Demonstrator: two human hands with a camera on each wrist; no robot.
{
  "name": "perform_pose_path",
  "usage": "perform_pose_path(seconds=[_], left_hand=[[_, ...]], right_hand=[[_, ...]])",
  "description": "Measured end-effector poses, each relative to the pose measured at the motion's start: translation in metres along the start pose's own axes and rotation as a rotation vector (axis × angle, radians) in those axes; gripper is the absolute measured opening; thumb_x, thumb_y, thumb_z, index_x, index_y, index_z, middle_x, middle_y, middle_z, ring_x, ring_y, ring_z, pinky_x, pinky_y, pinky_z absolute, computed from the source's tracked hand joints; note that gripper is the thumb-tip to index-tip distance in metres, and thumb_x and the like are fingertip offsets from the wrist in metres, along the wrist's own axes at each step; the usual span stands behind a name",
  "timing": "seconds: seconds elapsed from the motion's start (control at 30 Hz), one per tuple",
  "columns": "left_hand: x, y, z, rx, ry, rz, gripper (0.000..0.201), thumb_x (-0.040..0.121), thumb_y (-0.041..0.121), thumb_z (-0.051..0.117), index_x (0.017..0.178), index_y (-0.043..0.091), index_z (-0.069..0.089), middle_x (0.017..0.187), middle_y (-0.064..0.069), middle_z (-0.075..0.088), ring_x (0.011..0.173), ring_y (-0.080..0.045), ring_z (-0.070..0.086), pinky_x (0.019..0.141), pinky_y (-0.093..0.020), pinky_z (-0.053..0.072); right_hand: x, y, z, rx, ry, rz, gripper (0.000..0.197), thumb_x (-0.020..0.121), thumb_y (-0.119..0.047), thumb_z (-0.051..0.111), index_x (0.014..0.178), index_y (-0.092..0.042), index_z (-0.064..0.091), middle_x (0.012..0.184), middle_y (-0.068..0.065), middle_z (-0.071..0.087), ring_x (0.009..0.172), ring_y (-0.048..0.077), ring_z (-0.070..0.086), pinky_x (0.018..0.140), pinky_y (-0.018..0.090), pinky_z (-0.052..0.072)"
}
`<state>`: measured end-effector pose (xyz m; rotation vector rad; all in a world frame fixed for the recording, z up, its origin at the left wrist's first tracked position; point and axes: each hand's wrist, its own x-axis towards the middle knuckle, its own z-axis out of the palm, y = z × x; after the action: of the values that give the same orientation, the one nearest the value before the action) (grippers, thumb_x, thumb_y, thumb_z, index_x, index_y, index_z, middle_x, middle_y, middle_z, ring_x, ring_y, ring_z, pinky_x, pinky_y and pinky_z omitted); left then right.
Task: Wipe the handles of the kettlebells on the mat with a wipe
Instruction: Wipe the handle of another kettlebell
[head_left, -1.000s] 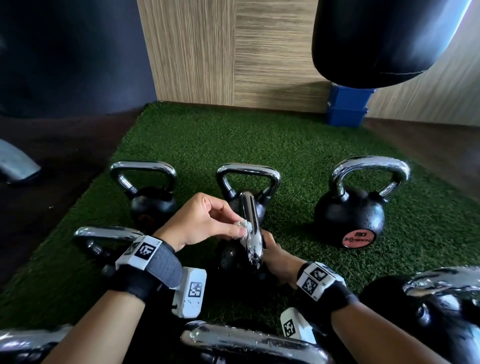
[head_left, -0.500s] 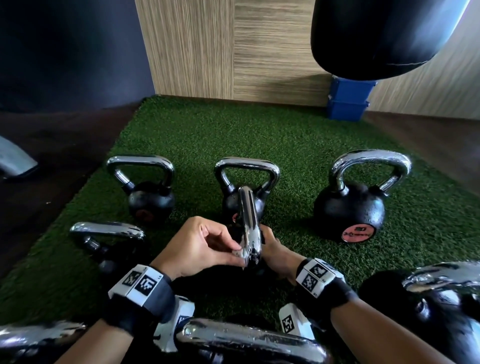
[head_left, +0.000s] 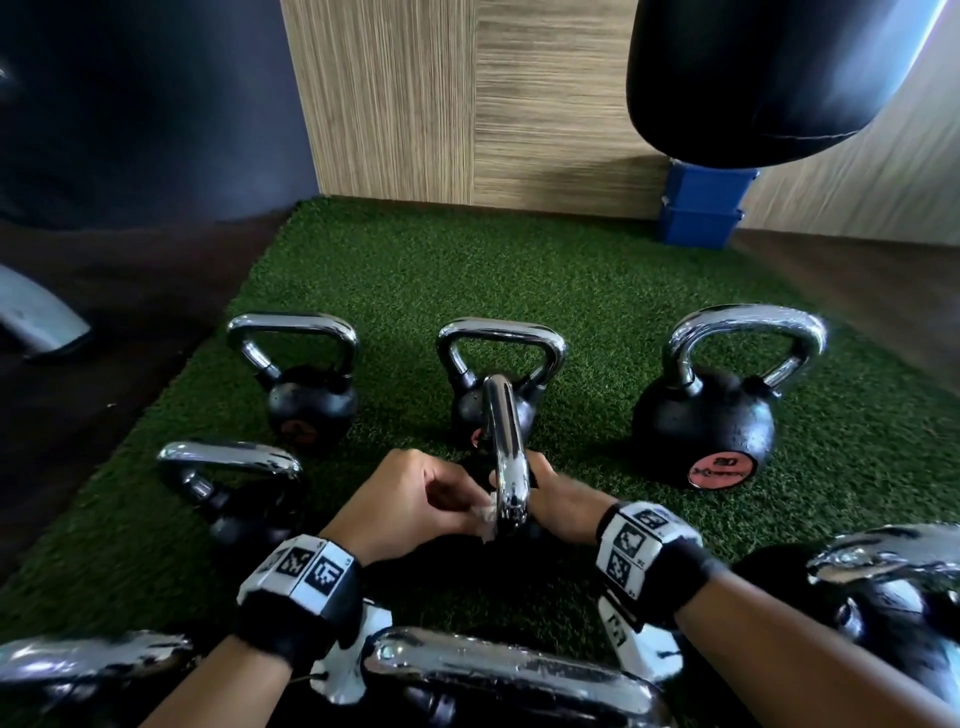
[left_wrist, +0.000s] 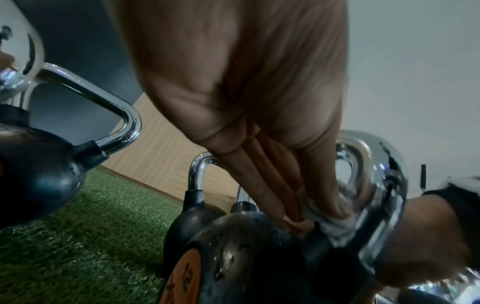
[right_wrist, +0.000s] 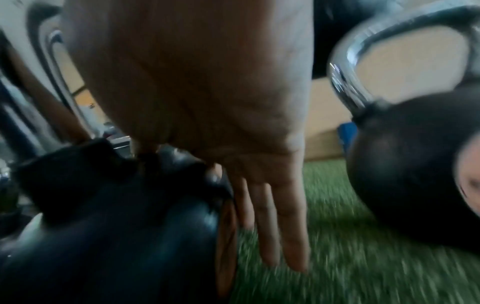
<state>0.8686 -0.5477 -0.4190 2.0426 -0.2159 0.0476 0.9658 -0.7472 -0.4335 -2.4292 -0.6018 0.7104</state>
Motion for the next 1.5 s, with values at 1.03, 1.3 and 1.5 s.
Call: perform_pose_path(seconds=[1.03, 1.3, 1.5], left_hand=[[0.03, 0.051, -0.035, -0.303, 0.137, -0.024, 0.027, 0.099, 0.039, 0.058, 0.113, 0.029, 0.08, 0.118, -0.005, 0.075, 0.09, -0.009, 0.068, 0.07, -0.019, 0.055], [0.028, 0.017, -0.016, 0.549, -0.205, -0.294, 0.112, 0.07, 0.021, 0.094, 0.16, 0.028, 0.026, 0.162, -0.001, 0.032, 0.142, -0.018, 0.042, 0.116, -0.033, 0.038], [0.026, -0.011, 0.043, 0.684, -0.174, -0.136, 0.144, 0.059, 0.09, 0.068, 0.164, 0.019, 0.0, 0.17, -0.001, 0.007, 0.157, -0.02, 0.009, 0.128, -0.039, 0.021]], right_hand=[[-0.038, -0.049, -0.051, 0.496, 0.769, -0.515, 0.021, 0.075, -0.019, 0.087, 0.093, -0.03, 0.082, 0.085, -0.012, 0.078, 0.07, 0.005, 0.072, 0.063, 0.023, 0.059], [-0.013, -0.011, -0.05, 0.663, 0.778, -0.118, 0.015, 0.077, -0.023, 0.085, 0.091, -0.027, 0.082, 0.08, -0.007, 0.079, 0.061, 0.011, 0.069, 0.058, 0.035, 0.059], [0.011, -0.003, -0.031, 0.585, 0.691, 0.021, 0.021, 0.073, -0.026, 0.085, 0.093, -0.03, 0.082, 0.09, -0.012, 0.078, 0.074, 0.001, 0.07, 0.068, 0.019, 0.058]])
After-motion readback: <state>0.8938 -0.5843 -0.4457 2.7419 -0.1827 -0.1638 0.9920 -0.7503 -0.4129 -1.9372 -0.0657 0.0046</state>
